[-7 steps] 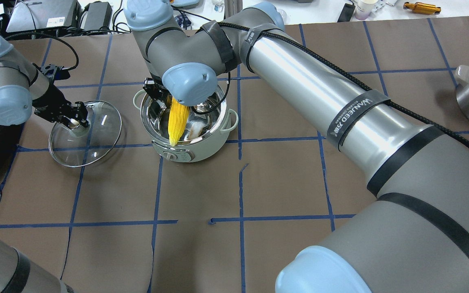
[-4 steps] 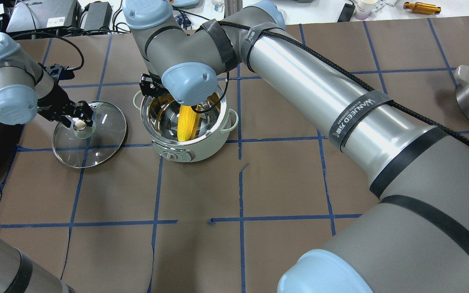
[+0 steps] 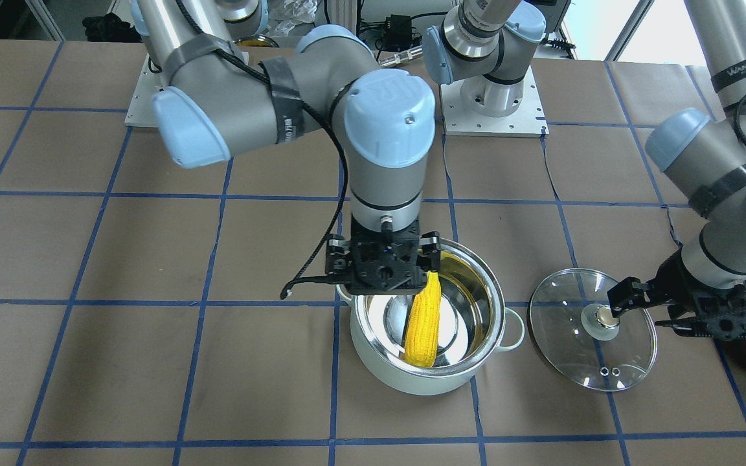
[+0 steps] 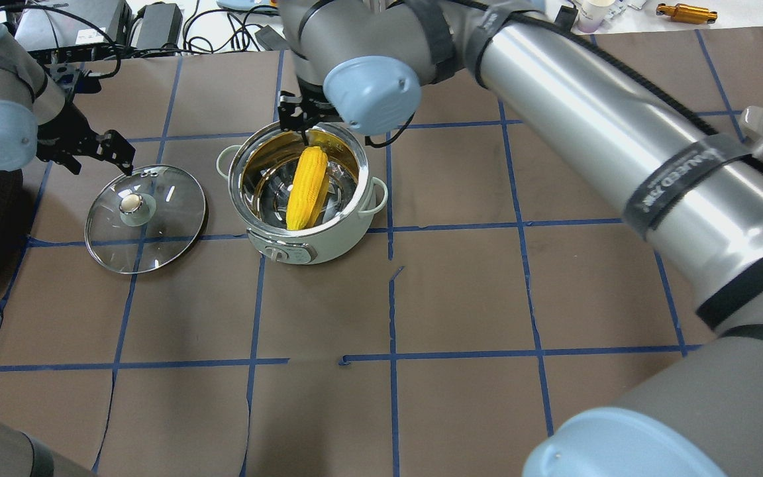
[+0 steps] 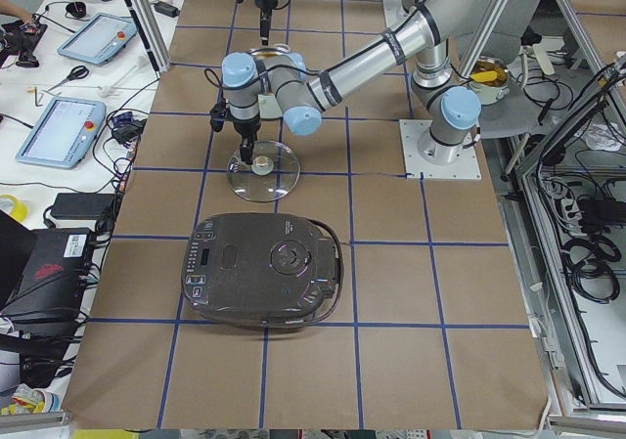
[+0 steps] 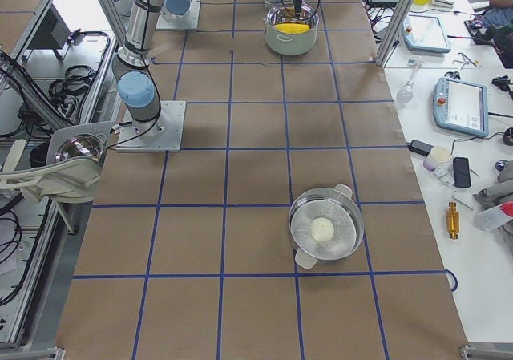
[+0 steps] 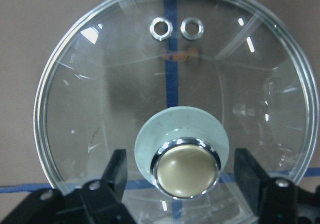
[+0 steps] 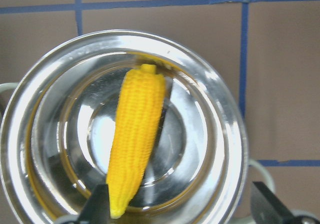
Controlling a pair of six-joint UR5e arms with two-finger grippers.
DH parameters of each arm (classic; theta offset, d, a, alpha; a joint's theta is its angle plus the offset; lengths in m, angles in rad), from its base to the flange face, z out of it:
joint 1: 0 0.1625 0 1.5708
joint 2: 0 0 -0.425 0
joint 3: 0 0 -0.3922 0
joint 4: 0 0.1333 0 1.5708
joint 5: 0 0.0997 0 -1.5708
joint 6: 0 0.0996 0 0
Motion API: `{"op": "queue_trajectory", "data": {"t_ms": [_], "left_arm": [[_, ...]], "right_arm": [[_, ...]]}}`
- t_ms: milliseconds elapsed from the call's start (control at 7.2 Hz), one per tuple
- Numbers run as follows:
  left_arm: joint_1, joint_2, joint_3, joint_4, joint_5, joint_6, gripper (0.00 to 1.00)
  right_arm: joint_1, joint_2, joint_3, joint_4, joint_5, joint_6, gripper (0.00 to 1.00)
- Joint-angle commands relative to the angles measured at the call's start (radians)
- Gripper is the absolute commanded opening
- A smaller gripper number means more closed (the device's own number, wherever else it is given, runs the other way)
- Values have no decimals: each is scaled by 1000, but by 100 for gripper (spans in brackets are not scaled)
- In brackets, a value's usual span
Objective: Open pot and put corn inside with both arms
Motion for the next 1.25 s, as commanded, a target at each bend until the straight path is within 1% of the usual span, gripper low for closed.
{"op": "queue_trajectory", "data": {"t_ms": [0, 139, 278, 417, 556, 694, 833, 972, 1111], "left_arm": [[-164, 136, 142, -278, 17, -143, 100], [-247, 193, 171, -340, 16, -231, 100], [-303, 249, 173, -415, 8, -358, 100], [-328, 285, 161, -419, 1, -374, 100], [-329, 312, 144, -419, -68, -433, 91], [-329, 317, 136, -407, -71, -440, 91], [-329, 310, 133, -406, -71, -439, 92], [-331, 328, 124, -408, -68, -401, 96], [-332, 342, 109, -423, -68, -391, 98]], "right_arm": [[-207, -173, 156, 30, 2, -186, 100], [-296, -262, 223, 36, -7, -189, 100], [-355, -345, 289, 111, -12, -191, 100], [-415, -410, 323, 136, -9, -261, 100], [-452, -453, 325, 177, -9, -392, 100], [-452, -494, 325, 238, -7, -395, 100], [-451, -511, 324, 263, -3, -395, 100], [-449, -524, 324, 282, -1, -395, 100], [-449, -524, 319, 299, 0, -396, 100]]}}
